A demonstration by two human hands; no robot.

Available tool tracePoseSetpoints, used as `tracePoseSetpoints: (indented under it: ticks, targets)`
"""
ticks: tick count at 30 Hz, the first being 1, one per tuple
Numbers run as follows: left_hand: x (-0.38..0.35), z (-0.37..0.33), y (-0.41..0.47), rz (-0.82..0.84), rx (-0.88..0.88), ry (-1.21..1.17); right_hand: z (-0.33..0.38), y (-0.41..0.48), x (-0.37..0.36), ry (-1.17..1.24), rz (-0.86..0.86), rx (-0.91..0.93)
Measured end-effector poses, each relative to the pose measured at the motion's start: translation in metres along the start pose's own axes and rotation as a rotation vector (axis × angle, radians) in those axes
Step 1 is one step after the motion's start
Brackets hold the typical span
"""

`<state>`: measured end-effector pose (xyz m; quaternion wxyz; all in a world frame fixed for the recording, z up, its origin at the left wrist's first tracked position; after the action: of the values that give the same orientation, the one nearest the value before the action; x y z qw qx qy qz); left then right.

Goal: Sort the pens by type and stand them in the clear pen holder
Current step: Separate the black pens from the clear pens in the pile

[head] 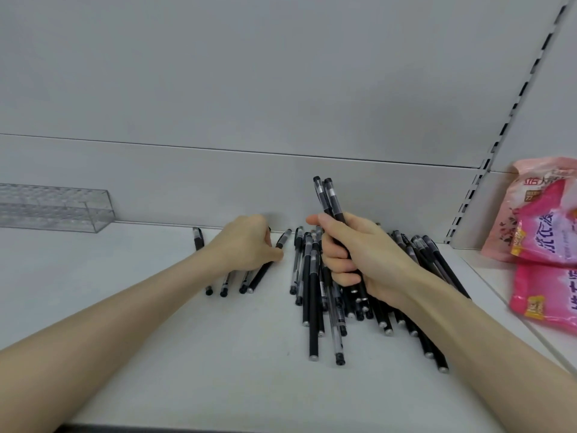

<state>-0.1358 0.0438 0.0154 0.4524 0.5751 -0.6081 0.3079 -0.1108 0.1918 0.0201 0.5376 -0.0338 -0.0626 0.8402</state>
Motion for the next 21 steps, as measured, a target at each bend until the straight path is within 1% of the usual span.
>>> tracePoseSetpoints:
  ticks: [1, 2, 4, 5, 6, 7, 9, 12, 17, 21]
  targets:
    - [0.003, -0.001, 0.000, -0.010, -0.002, -0.055, 0.000, 0.000, 0.001, -0.004, -0.009, 0.009]
    - [0.008, -0.002, -0.001, -0.038, -0.008, -0.164, 0.001, 0.000, 0.003, 0.001, -0.024, 0.023]
    - [0.019, -0.009, -0.006, -0.091, -0.054, -0.494, 0.003, 0.001, 0.009, 0.054, -0.065, 0.058]
    - [0.024, -0.017, -0.010, -0.095, -0.102, -0.650, 0.004, 0.001, 0.010, 0.098, -0.079, 0.073]
    - [0.028, -0.026, -0.015, -0.089, -0.161, -0.744, 0.005, 0.002, 0.011, 0.143, -0.081, 0.086]
    - [0.031, -0.036, -0.019, -0.080, -0.221, -0.782, 0.005, 0.003, 0.010, 0.183, -0.068, 0.095]
    - [0.033, -0.053, -0.024, -0.086, -0.299, -0.787, 0.007, 0.004, 0.006, 0.222, -0.018, 0.117]
    - [0.031, -0.068, -0.026, -0.122, -0.349, -0.786, 0.010, 0.002, 0.003, 0.220, 0.009, 0.159]
    - [0.029, -0.071, -0.022, -0.168, -0.343, -0.745, 0.014, -0.005, -0.004, 0.215, 0.096, 0.190]
    - [0.033, -0.070, -0.022, -0.230, -0.357, -0.616, 0.012, -0.003, 0.004, 0.211, -0.007, 0.140]
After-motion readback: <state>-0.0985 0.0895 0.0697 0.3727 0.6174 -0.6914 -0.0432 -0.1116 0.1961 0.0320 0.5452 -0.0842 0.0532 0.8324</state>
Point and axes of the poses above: each hand's wrist, its own y-axis towards the middle knuckle, its own x-axis out of the back of the hand, z = x × y, the point moved 8 cm from there along y, towards the middle knuckle, and after that the axes turned 8 degrees about -x, right-handed, at the moved point
